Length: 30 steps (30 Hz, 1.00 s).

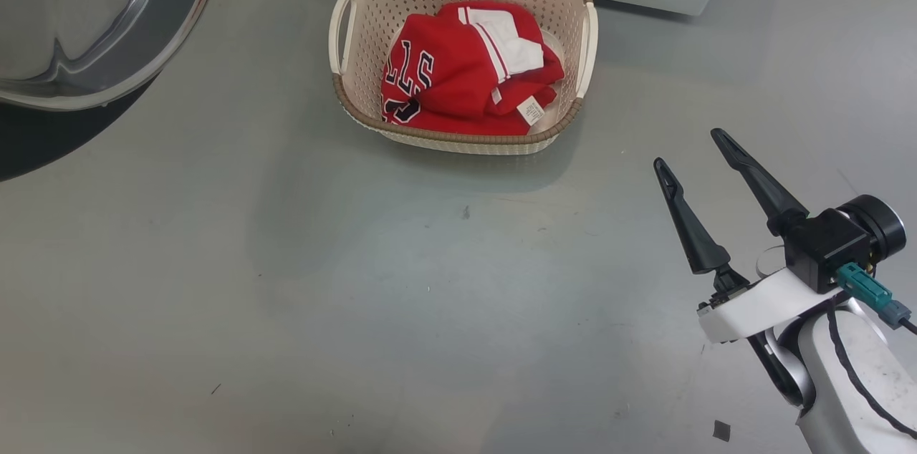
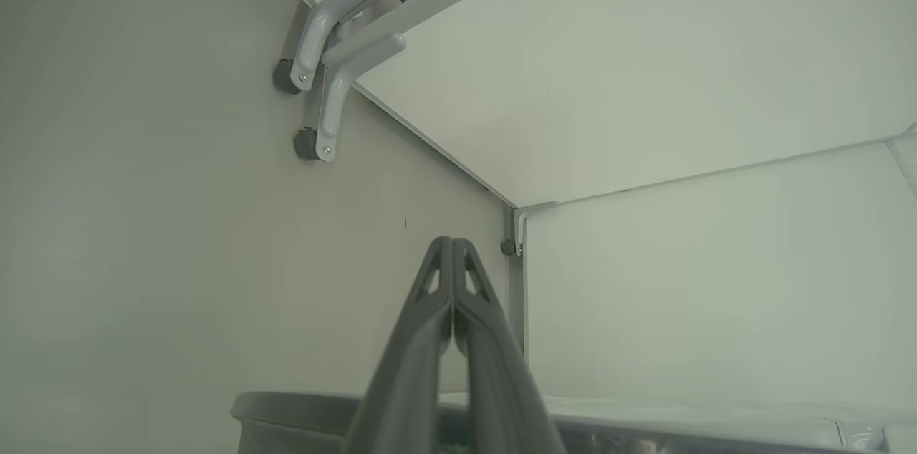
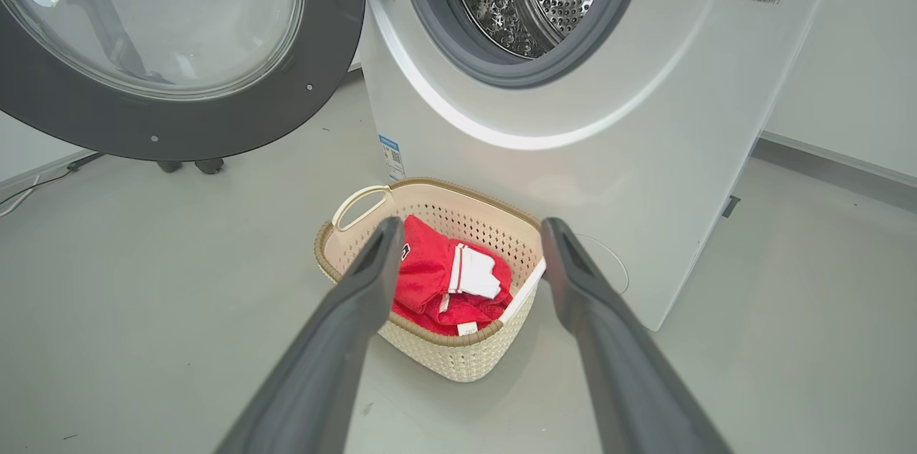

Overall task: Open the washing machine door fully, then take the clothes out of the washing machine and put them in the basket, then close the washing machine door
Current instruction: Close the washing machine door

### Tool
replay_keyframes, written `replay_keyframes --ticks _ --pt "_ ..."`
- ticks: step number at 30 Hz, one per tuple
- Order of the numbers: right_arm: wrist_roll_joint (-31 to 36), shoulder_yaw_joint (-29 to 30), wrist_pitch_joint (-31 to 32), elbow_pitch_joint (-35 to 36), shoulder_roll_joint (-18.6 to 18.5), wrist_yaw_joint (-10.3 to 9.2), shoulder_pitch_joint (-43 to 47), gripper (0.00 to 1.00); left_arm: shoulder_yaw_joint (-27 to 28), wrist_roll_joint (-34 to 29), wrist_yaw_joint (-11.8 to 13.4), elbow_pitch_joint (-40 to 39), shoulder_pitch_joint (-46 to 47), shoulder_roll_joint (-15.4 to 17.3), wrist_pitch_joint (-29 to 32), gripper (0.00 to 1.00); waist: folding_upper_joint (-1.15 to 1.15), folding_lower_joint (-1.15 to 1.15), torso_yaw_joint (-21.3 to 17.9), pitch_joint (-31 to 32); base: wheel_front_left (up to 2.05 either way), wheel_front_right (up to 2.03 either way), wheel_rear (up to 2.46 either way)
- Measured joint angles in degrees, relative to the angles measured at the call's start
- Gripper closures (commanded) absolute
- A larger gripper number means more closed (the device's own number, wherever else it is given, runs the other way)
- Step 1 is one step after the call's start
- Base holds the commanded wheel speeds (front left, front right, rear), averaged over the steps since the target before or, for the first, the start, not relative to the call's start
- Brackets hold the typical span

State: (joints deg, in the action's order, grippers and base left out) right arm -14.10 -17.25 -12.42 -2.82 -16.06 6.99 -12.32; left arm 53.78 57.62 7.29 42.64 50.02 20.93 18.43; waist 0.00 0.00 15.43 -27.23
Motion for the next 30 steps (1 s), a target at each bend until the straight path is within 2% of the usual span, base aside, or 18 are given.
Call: replay_keyframes --ticks 14,30 --pt "-0.1 0.0 -0.3 -0.3 0.0 0.0 -0.2 0.0 -2.0 0.9 0.0 4.9 3.7 0.7 8.6 1.0 0.0 0.0 -0.3 0.3 0.0 0.0 0.0" --pt "-0.4 -0.1 -0.5 -0.9 0.0 0.0 -0.8 0.0 -4.7 1.3 0.1 6.3 4.7 2.2 18.0 1.0 0.0 0.0 0.0 0.8 0.0 0.0 0.0"
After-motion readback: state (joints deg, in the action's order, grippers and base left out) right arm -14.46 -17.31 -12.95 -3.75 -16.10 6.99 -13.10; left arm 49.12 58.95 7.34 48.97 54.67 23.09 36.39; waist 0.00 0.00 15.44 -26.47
